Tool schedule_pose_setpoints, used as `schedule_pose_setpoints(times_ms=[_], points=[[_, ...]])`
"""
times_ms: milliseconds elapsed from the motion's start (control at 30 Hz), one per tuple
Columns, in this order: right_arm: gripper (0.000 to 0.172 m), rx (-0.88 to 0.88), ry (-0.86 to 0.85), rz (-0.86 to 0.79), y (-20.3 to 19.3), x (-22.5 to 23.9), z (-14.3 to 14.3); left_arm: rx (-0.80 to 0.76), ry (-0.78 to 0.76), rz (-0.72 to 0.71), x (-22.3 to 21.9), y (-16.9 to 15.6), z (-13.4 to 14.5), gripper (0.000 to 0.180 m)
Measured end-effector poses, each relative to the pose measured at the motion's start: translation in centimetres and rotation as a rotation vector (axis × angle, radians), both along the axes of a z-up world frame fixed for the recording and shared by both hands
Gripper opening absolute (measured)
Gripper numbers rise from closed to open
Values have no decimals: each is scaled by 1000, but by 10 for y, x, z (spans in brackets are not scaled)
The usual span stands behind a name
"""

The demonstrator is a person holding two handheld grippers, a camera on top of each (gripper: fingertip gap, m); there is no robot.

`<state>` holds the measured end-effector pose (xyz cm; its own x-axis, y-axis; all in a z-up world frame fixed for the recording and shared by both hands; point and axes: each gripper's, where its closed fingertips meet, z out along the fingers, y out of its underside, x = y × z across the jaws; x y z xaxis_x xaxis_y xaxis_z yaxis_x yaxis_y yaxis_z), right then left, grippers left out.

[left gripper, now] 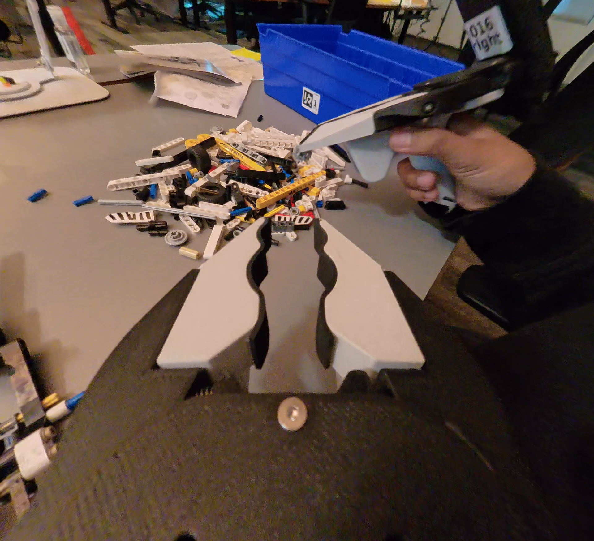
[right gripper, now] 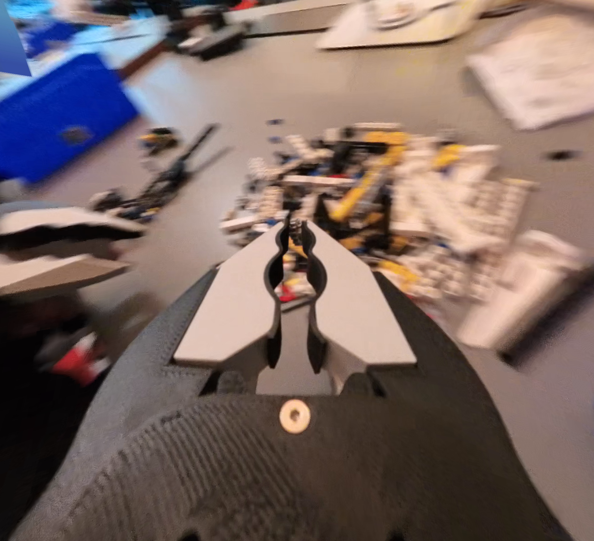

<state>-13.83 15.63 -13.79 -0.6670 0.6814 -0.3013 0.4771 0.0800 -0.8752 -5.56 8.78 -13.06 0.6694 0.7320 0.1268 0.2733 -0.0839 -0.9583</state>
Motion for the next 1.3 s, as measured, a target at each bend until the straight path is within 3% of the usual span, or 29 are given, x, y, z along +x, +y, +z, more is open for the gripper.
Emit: schedule_pose_setpoints(times_ms=[100,200,267,333,433,533,700,833,900,1033,1167,1300], points=[[4,111,33,-231,40,-29,-15,40,-12,-19,3,0,1,22],[8,123,1,-273,48,-36,-26,45,-20,-31,4,1,0,23],[24,91,5,-265,47,-36,-24,49,-13,-29,4,1,1,23],[25,19,44,-240,43,-35,-12,53,-6,-23,4,-2,3,22],[24,-187,222,-224,45,-28,31,85,2,-9,5,-13,13,22],[26,-308,374,-171,42,-10,63,177,51,51,3,-49,43,22],[30,-324,422,9,-16,20,71,303,160,301,-4,-170,77,21],[33,-434,368,321,-96,70,61,187,160,371,7,-231,53,21],[38,-485,318,431,-123,89,61,189,128,358,13,-238,40,22],[37,-455,298,480,-155,93,57,265,39,325,22,-242,9,22],[37,-487,280,484,-175,93,59,411,20,287,24,-248,16,23],[37,-468,271,502,-189,93,56,410,-13,272,23,-245,6,23]])
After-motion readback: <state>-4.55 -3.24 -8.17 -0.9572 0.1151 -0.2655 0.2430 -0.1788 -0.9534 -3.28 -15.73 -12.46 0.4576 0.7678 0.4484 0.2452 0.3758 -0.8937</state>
